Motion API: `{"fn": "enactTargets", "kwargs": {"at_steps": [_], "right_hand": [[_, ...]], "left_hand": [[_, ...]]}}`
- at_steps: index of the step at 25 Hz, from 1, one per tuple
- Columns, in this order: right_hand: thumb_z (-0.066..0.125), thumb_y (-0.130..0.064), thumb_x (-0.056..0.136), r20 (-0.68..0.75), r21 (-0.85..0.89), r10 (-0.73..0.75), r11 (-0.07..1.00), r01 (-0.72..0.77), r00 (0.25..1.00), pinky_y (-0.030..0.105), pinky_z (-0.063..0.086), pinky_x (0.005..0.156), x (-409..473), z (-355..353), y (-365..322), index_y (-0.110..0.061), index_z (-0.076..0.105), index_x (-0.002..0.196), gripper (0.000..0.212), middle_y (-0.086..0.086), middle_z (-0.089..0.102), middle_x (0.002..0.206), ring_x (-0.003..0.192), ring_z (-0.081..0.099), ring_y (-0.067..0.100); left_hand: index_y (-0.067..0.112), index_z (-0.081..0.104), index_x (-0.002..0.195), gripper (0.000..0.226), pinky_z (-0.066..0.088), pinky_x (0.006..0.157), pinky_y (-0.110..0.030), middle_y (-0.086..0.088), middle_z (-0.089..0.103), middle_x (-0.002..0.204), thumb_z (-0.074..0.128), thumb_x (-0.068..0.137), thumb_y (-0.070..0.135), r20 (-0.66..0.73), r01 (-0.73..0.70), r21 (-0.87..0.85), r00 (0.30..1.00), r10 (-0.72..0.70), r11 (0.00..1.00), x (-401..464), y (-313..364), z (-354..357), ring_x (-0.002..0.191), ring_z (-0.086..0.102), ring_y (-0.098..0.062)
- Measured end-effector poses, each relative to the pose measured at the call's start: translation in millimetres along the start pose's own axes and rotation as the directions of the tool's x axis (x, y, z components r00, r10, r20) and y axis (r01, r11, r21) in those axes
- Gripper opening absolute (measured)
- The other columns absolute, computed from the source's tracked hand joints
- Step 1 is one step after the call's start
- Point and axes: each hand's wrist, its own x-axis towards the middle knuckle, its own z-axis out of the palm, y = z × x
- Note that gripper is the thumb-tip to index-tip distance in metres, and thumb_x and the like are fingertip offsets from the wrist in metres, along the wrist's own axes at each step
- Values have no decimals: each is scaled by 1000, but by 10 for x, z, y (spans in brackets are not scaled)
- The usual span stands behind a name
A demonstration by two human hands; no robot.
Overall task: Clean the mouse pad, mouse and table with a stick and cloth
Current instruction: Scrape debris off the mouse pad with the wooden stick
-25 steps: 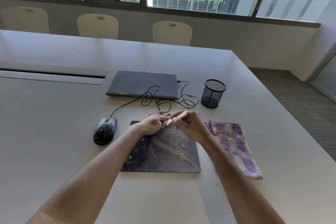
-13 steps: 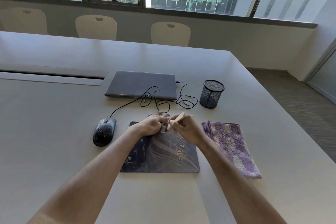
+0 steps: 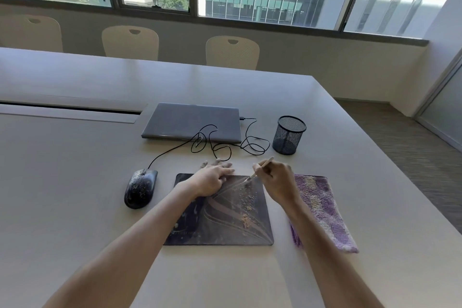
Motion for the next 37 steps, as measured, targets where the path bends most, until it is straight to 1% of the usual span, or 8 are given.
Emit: {"fn": "enactTargets", "kwargs": {"at_steps": [5,11,15,21,27,29,34,37], "right_hand": [[59,-21,91,72,100,39,994,-46,997,24,45,52,-5,-39,-58,-23,74,95,16,-10,69,70,54,60,3],[73,-15,85,100,62,-116,992,110,988,3,39,64,-108,31,-93,-15,78,92,8,-14,71,86,75,62,-3],[80,-20,79,182,110,-56,993,37,982,12,43,62,-193,45,-153,-21,79,83,5,-10,72,80,68,65,3],[72,-19,78,56,135,48,989,-55,997,6,37,50,-143,68,-276,-25,77,78,7,-29,60,54,51,57,-8],[59,-23,75,146,-26,70,997,-67,987,32,44,45,-204,6,-160,-7,71,67,22,7,66,55,45,56,18],[59,-26,73,108,16,75,997,-77,991,30,45,45,-142,-24,-197,-16,74,68,18,3,66,54,48,61,19],[67,-12,83,318,70,-7,997,-16,948,33,55,57,-204,33,-263,-19,78,80,13,-4,71,64,57,67,12],[65,-12,82,248,30,45,998,-55,968,41,57,55,-90,-121,-100,-19,76,75,15,1,71,62,57,67,22]], "left_hand": [[24,19,153,59,-9,117,-41,10,7,161,42,99,36,-10,-27,133,1000,29,991,-49,77,24,148,-6,-12],[22,8,154,86,-6,118,-44,6,4,161,53,88,57,106,-8,237,994,-18,971,-191,-3,4,148,-2,-13],[20,10,154,86,2,119,-43,4,6,162,55,89,54,100,-14,215,995,-8,976,-190,14,39,148,4,-12],[19,6,154,84,1,120,-41,3,-2,162,53,92,49,129,5,180,991,-29,984,-175,18,101,148,-4,-13],[15,5,153,84,5,120,-41,0,-1,162,53,92,48,151,5,218,988,-39,976,-184,77,55,148,-1,-16],[14,7,153,84,5,119,-43,-1,2,162,53,92,47,152,4,247,987,-43,969,-182,112,35,148,1,-16],[15,7,153,83,0,119,-48,1,1,162,53,93,47,154,20,258,986,-61,966,-203,142,15,148,1,-15],[15,6,153,83,-2,118,-48,1,0,162,52,93,48,170,24,279,983,-74,960,-205,149,5,148,1,-15]]}}
